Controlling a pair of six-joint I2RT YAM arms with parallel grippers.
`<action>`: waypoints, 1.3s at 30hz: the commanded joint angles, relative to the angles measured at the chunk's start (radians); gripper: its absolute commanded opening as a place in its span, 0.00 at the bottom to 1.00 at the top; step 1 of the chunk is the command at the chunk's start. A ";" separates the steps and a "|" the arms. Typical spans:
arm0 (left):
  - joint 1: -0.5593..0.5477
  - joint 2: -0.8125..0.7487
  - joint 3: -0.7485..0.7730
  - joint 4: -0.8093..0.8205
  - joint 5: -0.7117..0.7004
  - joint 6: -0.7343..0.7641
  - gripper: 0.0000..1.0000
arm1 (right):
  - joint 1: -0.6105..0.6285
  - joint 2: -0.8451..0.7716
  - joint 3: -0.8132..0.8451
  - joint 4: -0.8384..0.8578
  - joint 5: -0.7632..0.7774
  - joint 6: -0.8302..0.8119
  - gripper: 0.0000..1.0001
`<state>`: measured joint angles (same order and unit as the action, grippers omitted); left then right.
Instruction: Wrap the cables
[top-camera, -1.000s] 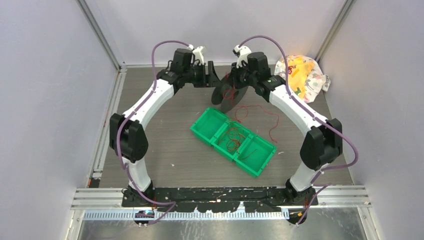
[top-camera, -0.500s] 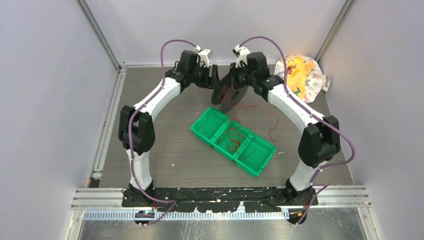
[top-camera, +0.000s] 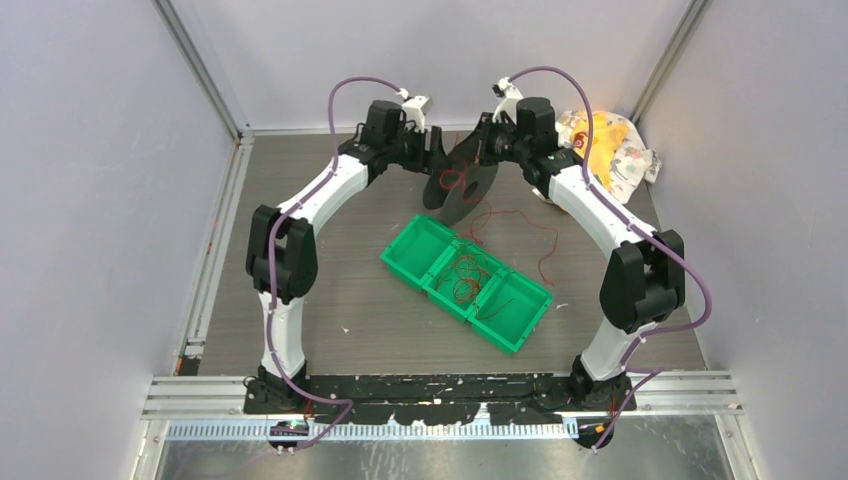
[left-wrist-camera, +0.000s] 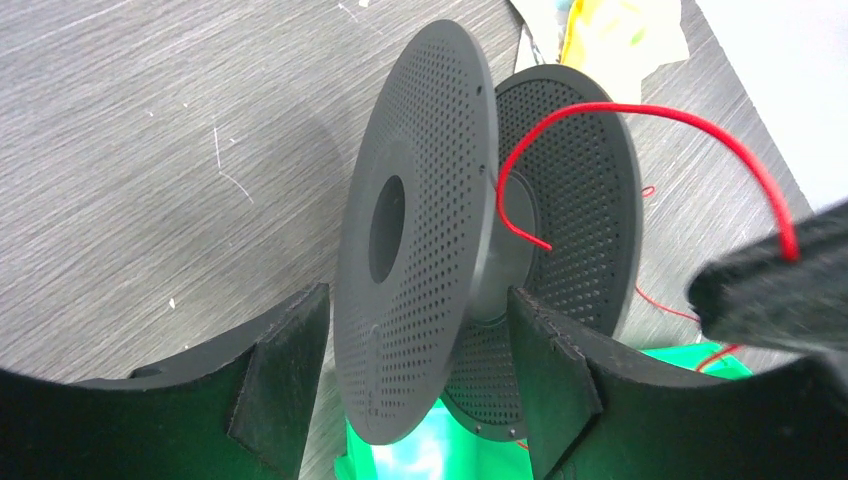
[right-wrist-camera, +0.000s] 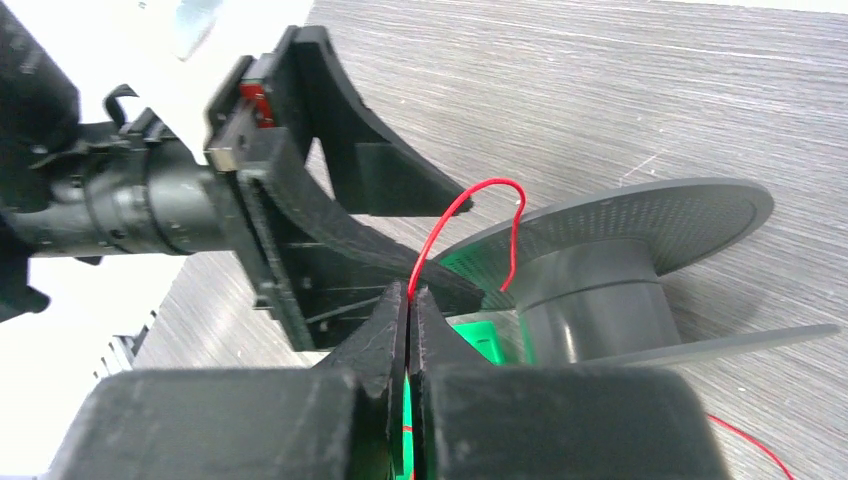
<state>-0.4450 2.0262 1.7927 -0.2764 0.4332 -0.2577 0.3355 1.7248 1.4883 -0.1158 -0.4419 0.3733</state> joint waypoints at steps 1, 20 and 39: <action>-0.004 0.014 0.045 0.079 0.024 -0.010 0.66 | 0.003 -0.012 -0.008 0.075 -0.045 0.039 0.01; 0.017 -0.065 -0.040 0.126 0.088 -0.073 0.70 | -0.004 -0.003 -0.053 0.086 -0.032 0.057 0.01; 0.055 -0.120 -0.070 0.132 0.115 -0.120 0.74 | -0.014 -0.101 -0.096 0.111 -0.033 0.066 0.00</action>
<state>-0.3985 1.9720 1.7283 -0.1699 0.5526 -0.3866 0.3267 1.7092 1.3869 -0.0601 -0.4725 0.4374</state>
